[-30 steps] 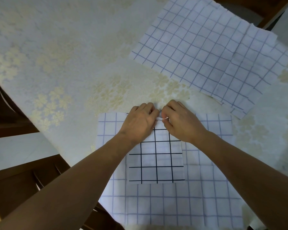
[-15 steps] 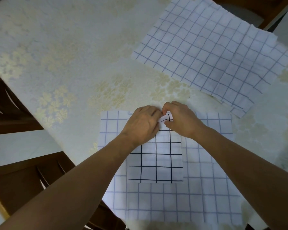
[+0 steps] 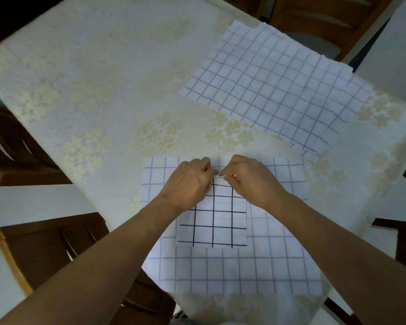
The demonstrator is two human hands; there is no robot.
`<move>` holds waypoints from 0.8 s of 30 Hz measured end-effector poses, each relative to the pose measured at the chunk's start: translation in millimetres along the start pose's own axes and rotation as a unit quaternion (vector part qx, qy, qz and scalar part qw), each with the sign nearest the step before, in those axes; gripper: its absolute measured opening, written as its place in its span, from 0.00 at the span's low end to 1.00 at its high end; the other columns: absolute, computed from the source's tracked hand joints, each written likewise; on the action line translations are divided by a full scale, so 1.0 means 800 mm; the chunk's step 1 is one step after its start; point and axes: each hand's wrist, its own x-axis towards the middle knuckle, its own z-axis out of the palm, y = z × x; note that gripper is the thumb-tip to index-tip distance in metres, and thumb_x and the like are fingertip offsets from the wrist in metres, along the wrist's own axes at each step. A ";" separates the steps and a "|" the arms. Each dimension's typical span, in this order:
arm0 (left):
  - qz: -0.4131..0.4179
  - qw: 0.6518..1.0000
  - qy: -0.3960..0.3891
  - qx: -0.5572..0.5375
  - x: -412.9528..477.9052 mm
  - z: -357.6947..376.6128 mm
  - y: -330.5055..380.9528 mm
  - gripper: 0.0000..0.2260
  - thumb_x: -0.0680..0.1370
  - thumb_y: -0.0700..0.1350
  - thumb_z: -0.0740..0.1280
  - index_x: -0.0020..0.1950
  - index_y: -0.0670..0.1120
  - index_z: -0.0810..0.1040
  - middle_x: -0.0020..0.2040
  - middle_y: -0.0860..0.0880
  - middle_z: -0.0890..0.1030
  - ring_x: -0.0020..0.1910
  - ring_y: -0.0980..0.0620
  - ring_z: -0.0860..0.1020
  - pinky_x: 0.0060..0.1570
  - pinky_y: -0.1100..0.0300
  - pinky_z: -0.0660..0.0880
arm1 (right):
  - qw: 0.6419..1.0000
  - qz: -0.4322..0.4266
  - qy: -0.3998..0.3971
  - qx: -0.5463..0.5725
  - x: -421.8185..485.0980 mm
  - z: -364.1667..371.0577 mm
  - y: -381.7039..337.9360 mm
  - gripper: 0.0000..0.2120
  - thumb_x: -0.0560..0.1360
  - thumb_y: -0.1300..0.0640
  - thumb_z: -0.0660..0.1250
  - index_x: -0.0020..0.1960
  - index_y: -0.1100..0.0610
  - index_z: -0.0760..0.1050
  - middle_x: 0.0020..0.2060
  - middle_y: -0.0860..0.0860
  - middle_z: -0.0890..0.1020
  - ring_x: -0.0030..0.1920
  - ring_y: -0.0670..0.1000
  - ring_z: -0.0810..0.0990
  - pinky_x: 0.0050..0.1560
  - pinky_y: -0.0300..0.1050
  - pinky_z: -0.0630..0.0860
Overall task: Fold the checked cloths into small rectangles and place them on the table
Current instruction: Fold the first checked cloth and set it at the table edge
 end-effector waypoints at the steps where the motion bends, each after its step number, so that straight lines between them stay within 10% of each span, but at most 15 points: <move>1: 0.007 1.000 -0.001 0.000 -0.009 -0.003 0.005 0.07 0.73 0.35 0.71 0.51 0.40 0.82 0.40 0.44 0.74 0.34 0.43 0.74 0.29 0.53 0.72 | 1.000 -0.013 0.006 -0.001 -0.010 0.000 -0.004 0.11 0.81 0.56 0.63 0.58 0.54 0.83 0.53 0.50 0.81 0.52 0.53 0.80 0.51 0.52 0.78; 10: -0.128 0.979 -0.047 -0.154 -0.104 0.004 0.061 0.29 0.80 0.63 0.43 0.70 0.52 0.72 0.66 0.54 0.76 0.64 0.54 0.73 0.60 0.64 0.66 | 0.989 -0.074 0.106 -0.071 -0.107 0.058 -0.034 0.08 0.71 0.66 0.73 0.47 0.56 0.83 0.43 0.50 0.84 0.43 0.56 0.82 0.36 0.49 0.80; 18: -0.050 0.998 -0.020 -0.022 -0.153 0.057 0.070 0.21 0.74 0.36 0.70 0.67 0.42 0.76 0.62 0.41 0.79 0.58 0.41 0.79 0.52 0.50 0.78 | 0.977 -0.092 0.176 -0.077 -0.150 0.115 -0.019 0.13 0.67 0.68 0.75 0.50 0.58 0.84 0.50 0.50 0.85 0.54 0.55 0.83 0.49 0.52 0.82; 24: -0.010 1.000 -0.023 -0.013 -0.167 0.071 0.079 0.14 0.76 0.41 0.63 0.60 0.41 0.80 0.62 0.41 0.80 0.57 0.40 0.79 0.48 0.49 0.80 | 0.979 -0.077 0.176 -0.076 -0.169 0.150 -0.010 0.13 0.66 0.67 0.78 0.50 0.57 0.85 0.52 0.51 0.86 0.56 0.56 0.83 0.52 0.52 0.82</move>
